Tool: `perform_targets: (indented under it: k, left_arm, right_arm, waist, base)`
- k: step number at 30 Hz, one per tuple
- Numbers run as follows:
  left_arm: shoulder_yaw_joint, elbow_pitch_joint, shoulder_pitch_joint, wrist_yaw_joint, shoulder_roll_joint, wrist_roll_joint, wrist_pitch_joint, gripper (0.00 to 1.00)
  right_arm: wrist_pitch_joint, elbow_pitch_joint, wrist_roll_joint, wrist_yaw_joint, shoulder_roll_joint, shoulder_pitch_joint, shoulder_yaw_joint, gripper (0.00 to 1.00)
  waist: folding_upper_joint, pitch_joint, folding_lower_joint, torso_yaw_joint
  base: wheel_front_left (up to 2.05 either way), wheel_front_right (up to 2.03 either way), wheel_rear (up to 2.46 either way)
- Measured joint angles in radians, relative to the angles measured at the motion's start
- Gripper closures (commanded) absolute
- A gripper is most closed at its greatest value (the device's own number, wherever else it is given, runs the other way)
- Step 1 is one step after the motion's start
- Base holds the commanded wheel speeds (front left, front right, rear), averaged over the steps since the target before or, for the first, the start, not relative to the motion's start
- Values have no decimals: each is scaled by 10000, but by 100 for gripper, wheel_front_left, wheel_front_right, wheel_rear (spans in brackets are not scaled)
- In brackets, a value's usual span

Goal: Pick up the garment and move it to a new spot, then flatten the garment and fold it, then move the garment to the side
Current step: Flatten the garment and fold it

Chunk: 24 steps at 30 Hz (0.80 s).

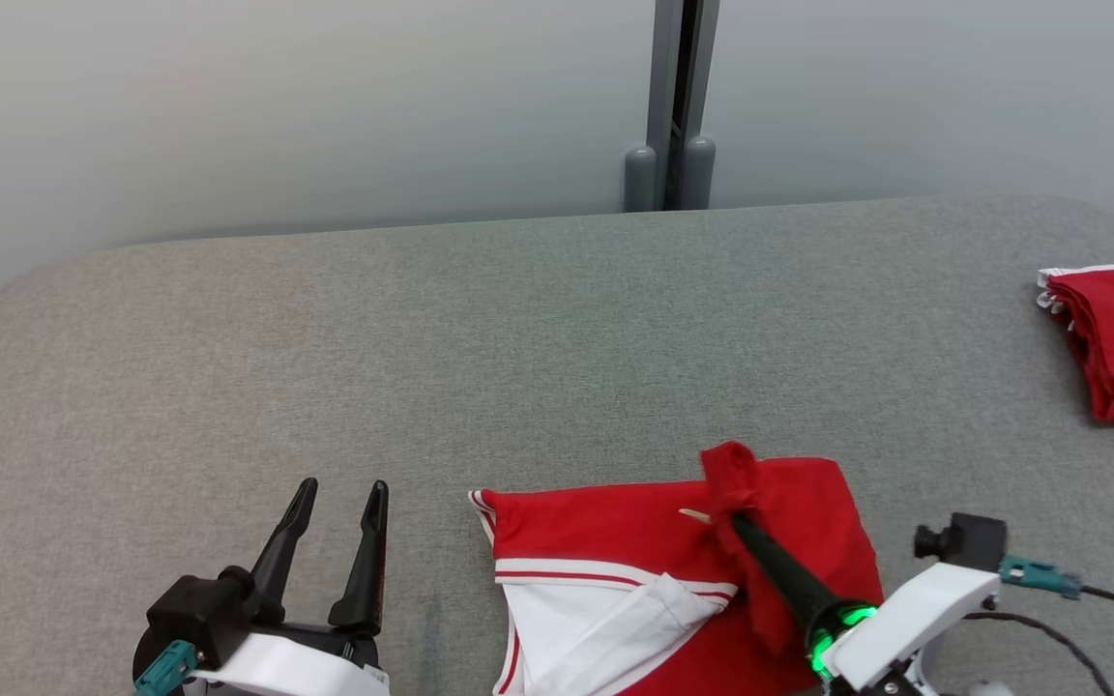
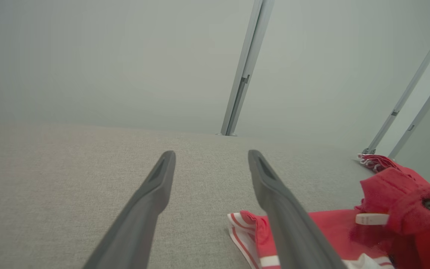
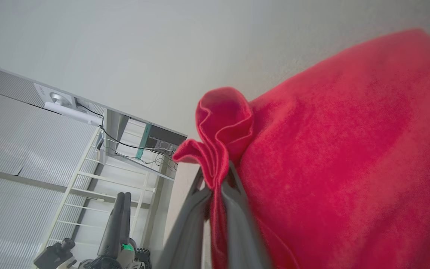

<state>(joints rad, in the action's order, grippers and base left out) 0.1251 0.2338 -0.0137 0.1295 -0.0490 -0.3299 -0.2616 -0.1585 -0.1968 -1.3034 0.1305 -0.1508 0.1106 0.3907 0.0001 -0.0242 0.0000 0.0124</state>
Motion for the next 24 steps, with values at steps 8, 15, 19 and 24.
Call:
perform_targets:
  k: [8, 15, 19, 24]
  left_arm:
    - [-6, 38, 1, 0, 4, -73, 0, 0]
    - [25, 56, -113, 0, 2, -132, -2, 0]
    - [12, 67, -136, 0, 2, -186, 0, 0]
    - [48, 115, -135, 0, 4, -247, 0, 0]
  right_arm:
    - [-123, -301, -731, 0, 874, 40, 293, 100]
    - [201, -901, -978, 0, 991, 452, 940, 100]
    - [439, -1308, -1085, 0, 1001, 629, 1093, 100]
    - [754, -1990, -1521, -2, 1003, 954, 1404, 100]
  waist:
    - [0, 1, 0, -457]
    - [0, -125, 0, -1173]
    - [0, -191, 0, -1514]
    - [0, -320, 0, -1986]
  base:
    - [0, 0, 0]
    - [0, 0, 0]
    - [0, 0, 0]
    - [0, 0, 0]
